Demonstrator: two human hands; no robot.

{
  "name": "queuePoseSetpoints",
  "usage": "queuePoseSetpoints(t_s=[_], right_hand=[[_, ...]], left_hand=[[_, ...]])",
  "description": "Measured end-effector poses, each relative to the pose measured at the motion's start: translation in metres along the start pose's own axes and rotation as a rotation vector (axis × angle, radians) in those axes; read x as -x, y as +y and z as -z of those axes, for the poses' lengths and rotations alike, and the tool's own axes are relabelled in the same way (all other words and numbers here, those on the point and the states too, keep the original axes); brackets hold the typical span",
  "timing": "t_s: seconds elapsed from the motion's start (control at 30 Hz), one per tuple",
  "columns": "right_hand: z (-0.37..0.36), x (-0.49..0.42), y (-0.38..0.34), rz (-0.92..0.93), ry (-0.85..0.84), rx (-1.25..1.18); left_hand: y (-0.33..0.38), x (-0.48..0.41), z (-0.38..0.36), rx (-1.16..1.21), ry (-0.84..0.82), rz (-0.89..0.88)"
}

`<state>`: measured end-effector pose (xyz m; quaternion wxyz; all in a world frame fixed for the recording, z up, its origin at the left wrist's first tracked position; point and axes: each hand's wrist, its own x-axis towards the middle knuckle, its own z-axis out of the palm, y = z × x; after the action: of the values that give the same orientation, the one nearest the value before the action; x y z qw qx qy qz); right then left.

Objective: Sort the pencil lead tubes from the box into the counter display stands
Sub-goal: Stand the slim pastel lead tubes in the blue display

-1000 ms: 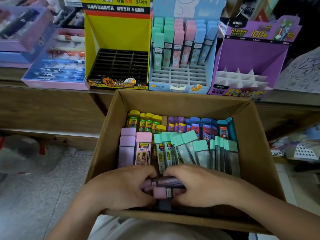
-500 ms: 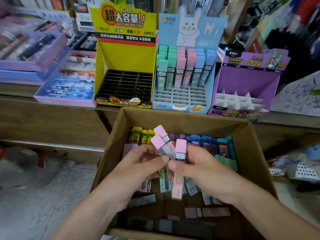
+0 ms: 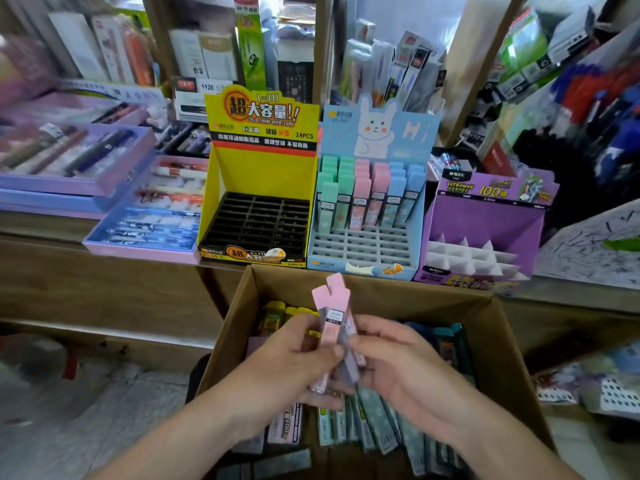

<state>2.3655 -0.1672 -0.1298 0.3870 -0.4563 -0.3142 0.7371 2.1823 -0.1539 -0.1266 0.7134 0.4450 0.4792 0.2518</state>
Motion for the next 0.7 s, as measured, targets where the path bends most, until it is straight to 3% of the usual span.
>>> queuePoseSetpoints(t_s=[0.3,0.5,0.7], right_hand=[[0.004,-0.005,0.008,0.017,0.096,0.102],[0.01,-0.008,0.002,0.093,0.158,0.149],[0.018,-0.01,-0.021,0.239,0.222,0.312]], left_hand=[[-0.01,-0.015,0.011,0.022,0.03,-0.034],[-0.011,-0.018,0.024,-0.017,0.089,-0.078],[-0.005,-0.019,0.039,0.097,0.077,-0.153]])
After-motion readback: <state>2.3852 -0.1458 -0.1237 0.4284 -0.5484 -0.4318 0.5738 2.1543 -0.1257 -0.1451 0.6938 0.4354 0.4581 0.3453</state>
